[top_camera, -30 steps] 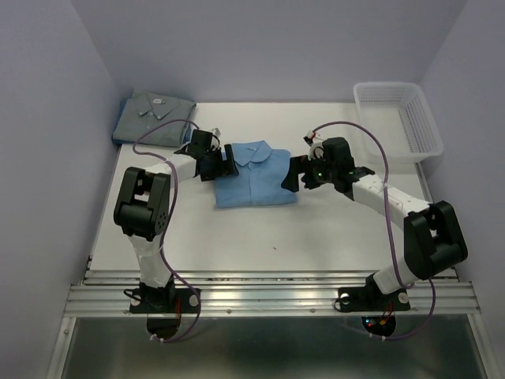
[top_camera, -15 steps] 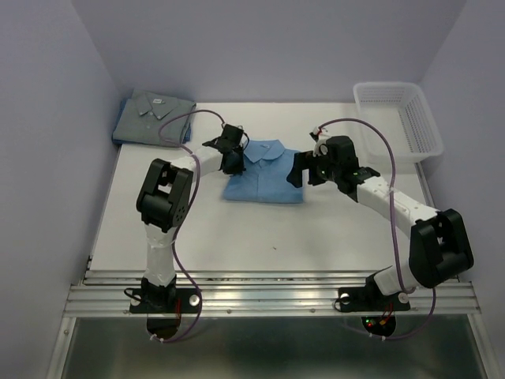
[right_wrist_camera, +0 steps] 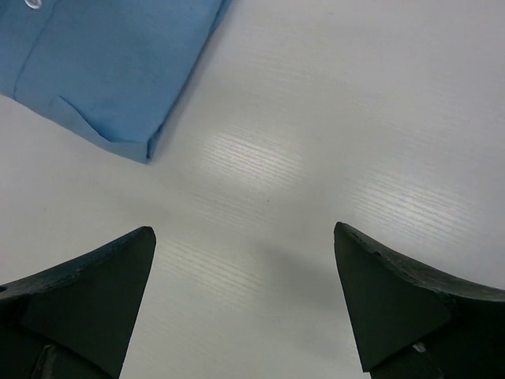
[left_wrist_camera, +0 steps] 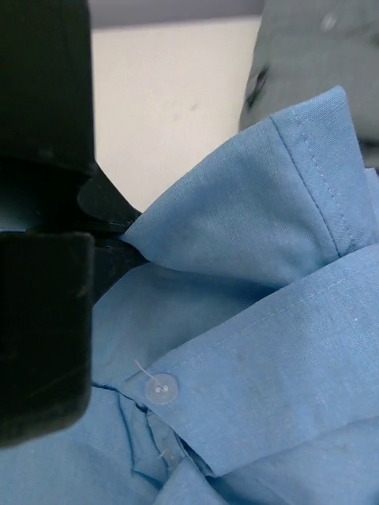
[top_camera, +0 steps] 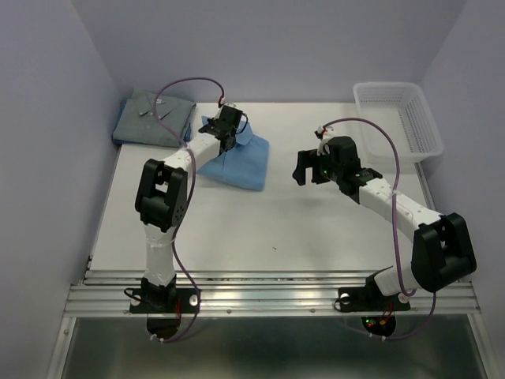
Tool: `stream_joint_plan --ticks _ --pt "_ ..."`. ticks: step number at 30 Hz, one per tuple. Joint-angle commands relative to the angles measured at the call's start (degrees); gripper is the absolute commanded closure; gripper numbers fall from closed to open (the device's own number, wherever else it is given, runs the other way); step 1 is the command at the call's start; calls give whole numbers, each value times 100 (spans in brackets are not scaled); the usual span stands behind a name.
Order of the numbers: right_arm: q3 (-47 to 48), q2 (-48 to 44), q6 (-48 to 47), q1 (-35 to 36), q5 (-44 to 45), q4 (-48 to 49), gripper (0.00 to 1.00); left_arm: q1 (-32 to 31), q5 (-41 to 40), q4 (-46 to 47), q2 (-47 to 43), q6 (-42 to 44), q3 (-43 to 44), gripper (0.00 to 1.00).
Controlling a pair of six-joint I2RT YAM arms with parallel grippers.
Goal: Fold and stack the long sleeve shirts
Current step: Neatly place the folded shirt to the corner
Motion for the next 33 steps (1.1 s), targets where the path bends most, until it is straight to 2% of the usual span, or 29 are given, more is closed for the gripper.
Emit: stream_joint_plan --ticks 1,8,12,16,20,24,28,33 --pt "-73 -127 -116 -2 276 171 0 150 -858 983 -804 1851 16 100" --pt "-100 -154 -195 -2 460 180 0 931 -330 1300 -1024 2716 700 100" --pt "-100 -136 -213 -2 592 171 0 1240 239 1309 -945 3331 1298 100" --pt "-91 -136 -222 -2 680 180 0 1442 373 1256 -769 3612 1702 100" --pt "-56 -57 -257 -2 662 171 0 1609 189 1081 -462 3692 2387 100" --pt "-29 -4 -274 -2 724 171 0 1680 223 1098 -540 3622 2547 100" --pt "-29 13 -283 -2 759 171 0 1759 679 1072 -698 3525 2521 100" --pt "-29 57 -275 -2 751 171 0 1890 821 1028 -497 3306 2661 100"
